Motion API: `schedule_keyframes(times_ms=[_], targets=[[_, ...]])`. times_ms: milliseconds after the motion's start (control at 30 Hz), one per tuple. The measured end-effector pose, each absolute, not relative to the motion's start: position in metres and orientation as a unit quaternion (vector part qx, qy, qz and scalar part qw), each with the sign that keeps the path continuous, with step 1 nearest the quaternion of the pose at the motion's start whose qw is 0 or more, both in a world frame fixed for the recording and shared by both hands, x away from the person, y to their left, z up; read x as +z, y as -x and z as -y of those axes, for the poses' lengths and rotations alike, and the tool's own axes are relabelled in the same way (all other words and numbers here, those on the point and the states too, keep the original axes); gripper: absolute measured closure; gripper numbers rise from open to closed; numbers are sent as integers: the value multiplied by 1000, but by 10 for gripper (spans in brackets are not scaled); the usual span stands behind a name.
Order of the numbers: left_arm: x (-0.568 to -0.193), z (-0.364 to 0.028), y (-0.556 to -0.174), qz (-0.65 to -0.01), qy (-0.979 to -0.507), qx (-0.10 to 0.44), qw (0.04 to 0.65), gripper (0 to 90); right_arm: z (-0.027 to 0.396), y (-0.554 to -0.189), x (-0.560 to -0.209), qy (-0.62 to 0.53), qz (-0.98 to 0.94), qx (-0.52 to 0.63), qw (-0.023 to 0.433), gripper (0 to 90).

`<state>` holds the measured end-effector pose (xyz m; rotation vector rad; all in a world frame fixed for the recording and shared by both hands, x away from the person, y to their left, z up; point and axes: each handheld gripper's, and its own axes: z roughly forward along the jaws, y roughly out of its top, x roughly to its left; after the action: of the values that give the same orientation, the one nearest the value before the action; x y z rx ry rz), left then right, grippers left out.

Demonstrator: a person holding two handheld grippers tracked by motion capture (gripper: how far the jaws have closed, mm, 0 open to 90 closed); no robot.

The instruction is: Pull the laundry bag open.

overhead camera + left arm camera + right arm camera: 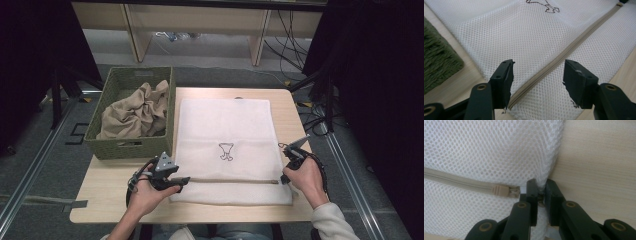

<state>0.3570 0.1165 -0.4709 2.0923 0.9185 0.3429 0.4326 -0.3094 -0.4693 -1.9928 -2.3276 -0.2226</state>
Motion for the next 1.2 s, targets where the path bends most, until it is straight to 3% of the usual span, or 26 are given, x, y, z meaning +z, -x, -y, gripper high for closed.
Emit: schedule_keyframes(times_ms=[167,233,533,567,700,900,1000,1033,1100,1133,1200], targets=[[-469,-105,-360,-348,-832,125,414,432,309,-430,-463,657,749,-75,42,846],[-469,-101,-362,-341,-833,122,418,433,311,-430,-462,633,768,-92,16,847],[-465,-83,-370,-310,-843,116,423,436,308,-425,-448,629,770,-109,-4,848],[-464,-78,-372,-304,-843,112,431,443,306,-425,-449,637,764,-101,-22,848],[-460,-69,-375,-294,-845,108,433,460,300,-421,-438,657,748,-97,-3,849],[-455,-54,-379,-275,-850,105,438,471,304,-421,-433,629,768,-113,-41,849],[-452,-48,-381,-267,-851,102,441,476,303,-420,-429,632,765,-118,-38,848],[-452,-45,-381,-267,-849,96,446,477,302,-419,-426,635,763,-118,-16,848],[-451,-42,-382,-258,-854,100,441,481,304,-420,-427,626,769,-126,-38,848],[-451,-39,-383,-258,-852,97,445,482,300,-418,-423,643,757,-119,-11,848],[-449,-35,-384,-257,-852,92,448,486,303,-420,-426,627,768,-124,-46,849]])
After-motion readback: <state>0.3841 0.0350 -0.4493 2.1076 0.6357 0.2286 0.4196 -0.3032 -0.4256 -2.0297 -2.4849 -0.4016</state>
